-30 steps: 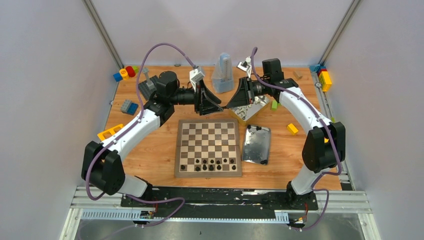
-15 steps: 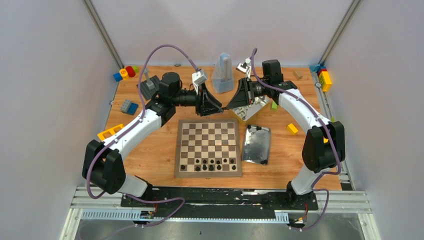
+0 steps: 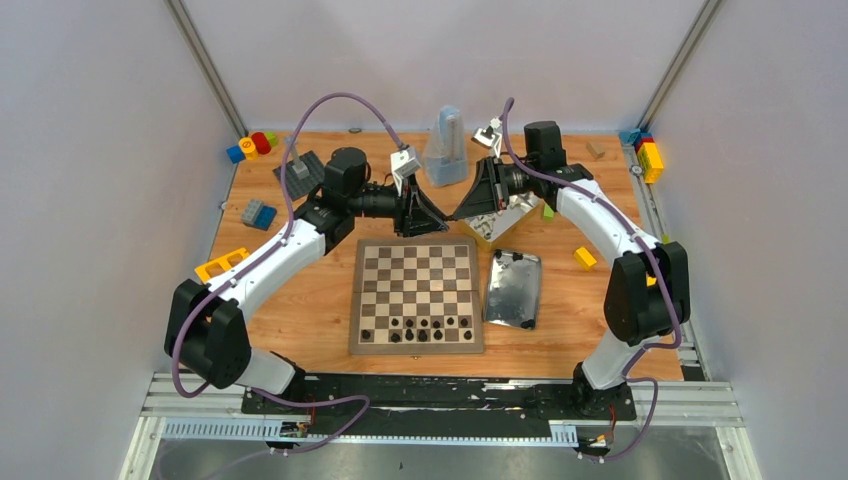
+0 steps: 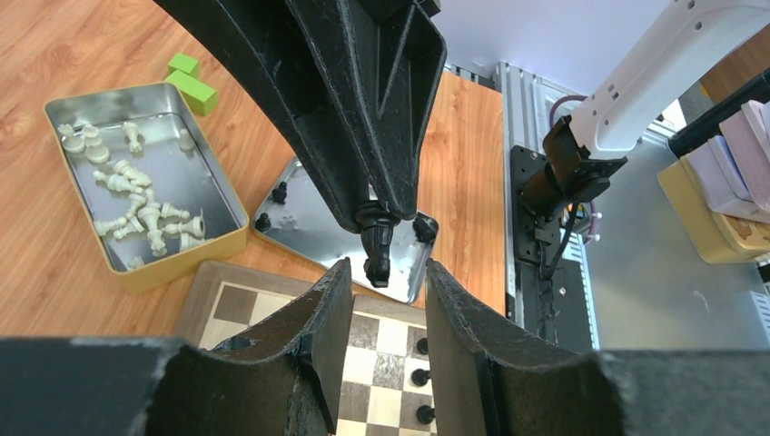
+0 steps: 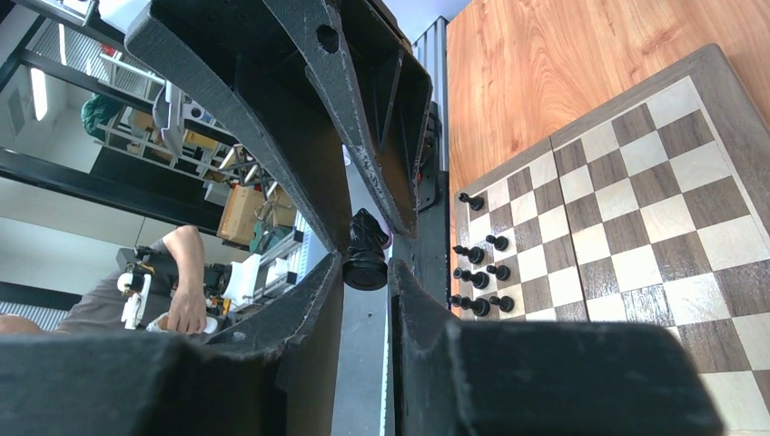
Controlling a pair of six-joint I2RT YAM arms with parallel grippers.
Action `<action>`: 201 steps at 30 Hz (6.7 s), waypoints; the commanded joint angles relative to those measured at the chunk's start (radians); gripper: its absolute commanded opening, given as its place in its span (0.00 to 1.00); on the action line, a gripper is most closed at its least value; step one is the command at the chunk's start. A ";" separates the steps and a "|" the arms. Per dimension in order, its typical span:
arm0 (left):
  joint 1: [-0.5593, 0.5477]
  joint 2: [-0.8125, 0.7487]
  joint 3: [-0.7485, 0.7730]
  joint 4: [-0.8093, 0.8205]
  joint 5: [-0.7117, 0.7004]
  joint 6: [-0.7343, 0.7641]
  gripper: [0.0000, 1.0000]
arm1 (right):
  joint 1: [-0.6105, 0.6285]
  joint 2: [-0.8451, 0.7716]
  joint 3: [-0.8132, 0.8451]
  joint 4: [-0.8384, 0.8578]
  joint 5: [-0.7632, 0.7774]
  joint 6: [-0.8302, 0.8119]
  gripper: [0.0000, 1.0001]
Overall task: Set up the chess pieces on the board
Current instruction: Place the chess piece on the chessboard.
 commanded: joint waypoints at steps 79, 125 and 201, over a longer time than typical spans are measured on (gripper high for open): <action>-0.468 0.175 0.340 -1.248 -0.841 0.666 0.00 | -0.411 -0.381 -0.304 -0.258 0.308 -0.540 0.33; -0.776 0.795 0.817 -1.444 -0.981 0.592 0.08 | -0.527 -0.365 -0.292 -0.318 0.223 -0.572 0.30; -0.799 0.848 0.858 -1.463 -1.035 0.566 0.30 | -0.527 -0.364 -0.293 -0.328 0.195 -0.575 0.30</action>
